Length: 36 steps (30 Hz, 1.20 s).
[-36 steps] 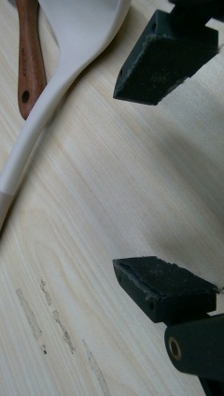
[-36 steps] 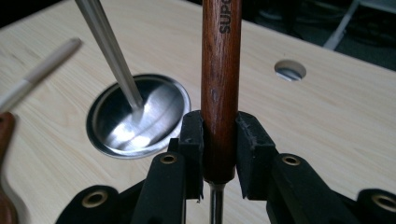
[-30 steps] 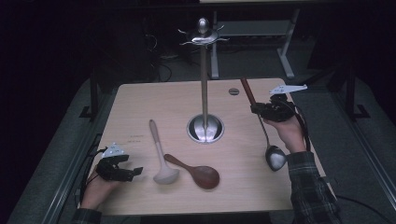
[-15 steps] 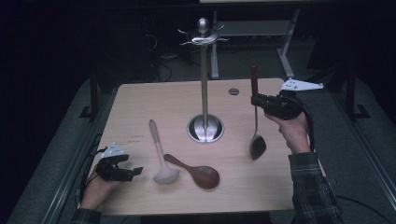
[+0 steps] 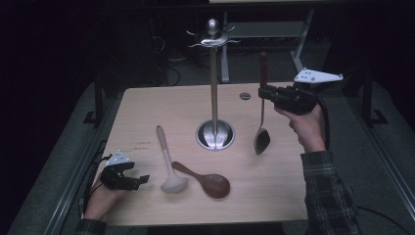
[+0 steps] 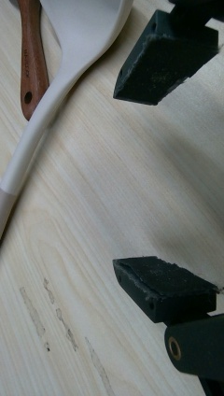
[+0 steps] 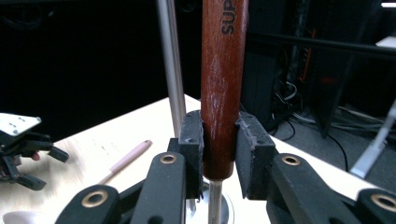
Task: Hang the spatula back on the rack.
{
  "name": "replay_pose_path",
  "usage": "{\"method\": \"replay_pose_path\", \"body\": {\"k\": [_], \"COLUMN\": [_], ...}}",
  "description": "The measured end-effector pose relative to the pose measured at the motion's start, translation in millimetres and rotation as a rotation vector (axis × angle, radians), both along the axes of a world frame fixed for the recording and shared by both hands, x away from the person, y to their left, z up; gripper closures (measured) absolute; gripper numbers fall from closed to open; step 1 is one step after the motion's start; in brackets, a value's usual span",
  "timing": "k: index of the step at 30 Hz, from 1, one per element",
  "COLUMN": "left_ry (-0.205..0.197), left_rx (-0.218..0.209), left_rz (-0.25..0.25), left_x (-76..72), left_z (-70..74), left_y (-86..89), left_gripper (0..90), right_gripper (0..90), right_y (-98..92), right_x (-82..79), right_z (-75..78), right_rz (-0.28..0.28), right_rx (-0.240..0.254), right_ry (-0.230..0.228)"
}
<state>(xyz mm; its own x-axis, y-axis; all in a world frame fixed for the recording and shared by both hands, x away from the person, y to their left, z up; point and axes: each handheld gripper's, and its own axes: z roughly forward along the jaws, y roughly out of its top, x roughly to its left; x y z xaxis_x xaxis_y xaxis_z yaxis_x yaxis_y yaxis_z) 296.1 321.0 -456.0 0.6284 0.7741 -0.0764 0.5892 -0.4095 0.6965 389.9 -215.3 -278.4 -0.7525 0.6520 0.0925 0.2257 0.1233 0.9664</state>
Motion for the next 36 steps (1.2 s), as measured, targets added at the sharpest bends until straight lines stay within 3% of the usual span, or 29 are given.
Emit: {"method": "replay_pose_path", "body": {"k": [6, 17, 36], "left_ry": [-0.007, -0.008, -0.007], "left_rx": [-0.005, -0.005, -0.009], "left_rz": [0.008, 0.001, 0.0], "left_x": [-0.8, -1.3, -1.5], "left_z": [0.6, 1.0, 1.1], "left_y": [1.2, 0.9, 1.2], "left_gripper": [15.0, 15.0, 15.0], "right_gripper": [73.6, 73.5, 73.3], "right_y": [5.9, 20.7, 40.5], "right_x": [7.0, 18.9, 29.0], "right_z": [16.8, 37.8, 41.1], "right_rz": [0.041, 0.071, 0.122], "right_rx": [0.021, 0.002, -0.01], "right_ry": [-0.01, -0.04, -0.031]}}
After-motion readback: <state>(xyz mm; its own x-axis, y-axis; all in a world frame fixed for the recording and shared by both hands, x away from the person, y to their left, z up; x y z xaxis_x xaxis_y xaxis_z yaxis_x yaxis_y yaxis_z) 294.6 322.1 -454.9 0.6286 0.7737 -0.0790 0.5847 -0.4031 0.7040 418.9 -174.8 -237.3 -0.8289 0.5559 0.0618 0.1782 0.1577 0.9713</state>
